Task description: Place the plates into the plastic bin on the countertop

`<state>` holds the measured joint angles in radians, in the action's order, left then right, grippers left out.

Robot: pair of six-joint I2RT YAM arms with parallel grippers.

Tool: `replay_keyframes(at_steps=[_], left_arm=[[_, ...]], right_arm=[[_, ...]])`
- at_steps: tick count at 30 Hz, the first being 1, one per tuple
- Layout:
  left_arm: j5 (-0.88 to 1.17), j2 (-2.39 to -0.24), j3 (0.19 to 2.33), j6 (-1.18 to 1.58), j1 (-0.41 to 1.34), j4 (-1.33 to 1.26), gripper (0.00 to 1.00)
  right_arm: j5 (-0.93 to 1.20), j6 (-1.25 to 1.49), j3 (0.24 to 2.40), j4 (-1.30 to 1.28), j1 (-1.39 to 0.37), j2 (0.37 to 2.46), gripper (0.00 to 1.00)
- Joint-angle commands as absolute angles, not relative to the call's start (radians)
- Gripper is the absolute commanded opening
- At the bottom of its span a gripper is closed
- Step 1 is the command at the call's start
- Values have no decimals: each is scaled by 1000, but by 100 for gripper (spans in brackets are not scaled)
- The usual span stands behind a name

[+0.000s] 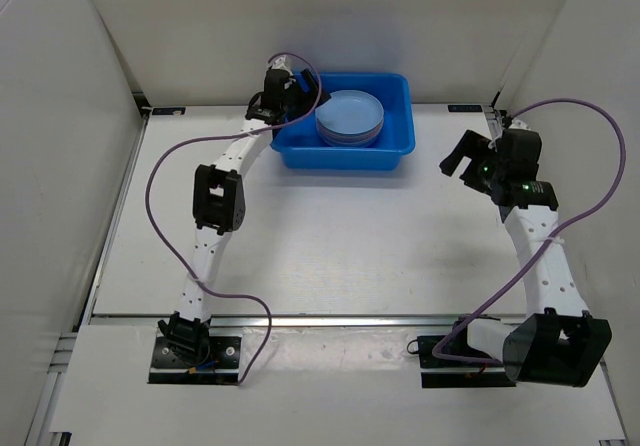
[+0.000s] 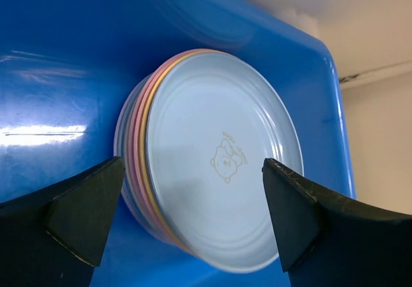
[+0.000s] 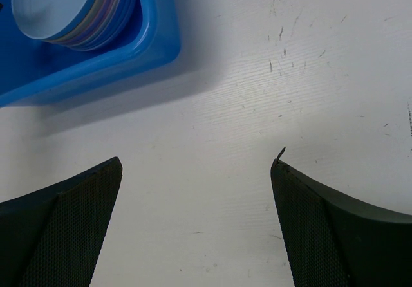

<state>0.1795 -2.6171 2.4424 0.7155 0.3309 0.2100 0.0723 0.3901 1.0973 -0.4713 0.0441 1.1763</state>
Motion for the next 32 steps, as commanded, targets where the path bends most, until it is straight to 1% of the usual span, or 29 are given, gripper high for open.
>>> replay_keyframes(at_steps=[1,3,4,6,7,8,9,10,11,12,13,14,15,21,24,27,32], left_arm=[[181,-2421,2430,626,337,218,99],[141,-2363,2415,577,344,288,99],[124,-2292,2399,528,347,313,99],[56,-2203,2291,485,351,380,99],[31,-2100,2236,465,351,399,99],[12,-2047,2106,445,353,423,99],[-82,-1992,2029,436,351,429,99],[-116,-1933,1958,434,351,433,99],[-148,-1830,1888,431,351,442,99],[-223,-1774,1747,443,350,446,99],[-254,-1676,1676,455,350,454,99],[-283,-1627,1611,468,345,454,99],[-288,-1580,1501,475,339,460,99],[-316,-1237,1145,557,276,549,99],[-393,-1116,1063,593,252,619,99],[-425,-1050,999,614,233,696,99],[-433,-1025,980,617,210,718,99]], right_arm=[[46,393,1101,-460,46,1132,99],[22,393,1101,-460,45,1123,99],[9,402,1100,-460,48,1123,99],[-61,417,1104,-485,46,1129,99],[-92,429,1108,-491,46,1138,99],[-98,430,1112,-503,49,1144,99],[-116,436,1114,-515,49,1147,99],[-129,442,1114,-515,51,1153,99],[-135,442,1108,-515,51,1154,99],[-140,448,1108,-512,51,1160,99],[-147,460,1108,-512,57,1173,99],[-147,459,1108,-512,57,1178,99],[-147,466,1111,-515,60,1184,99],[-92,509,1077,-528,60,1258,99],[-43,540,1063,-525,61,1307,99],[15,537,1066,-525,58,1356,99],[0,519,1068,-503,35,1365,99]])
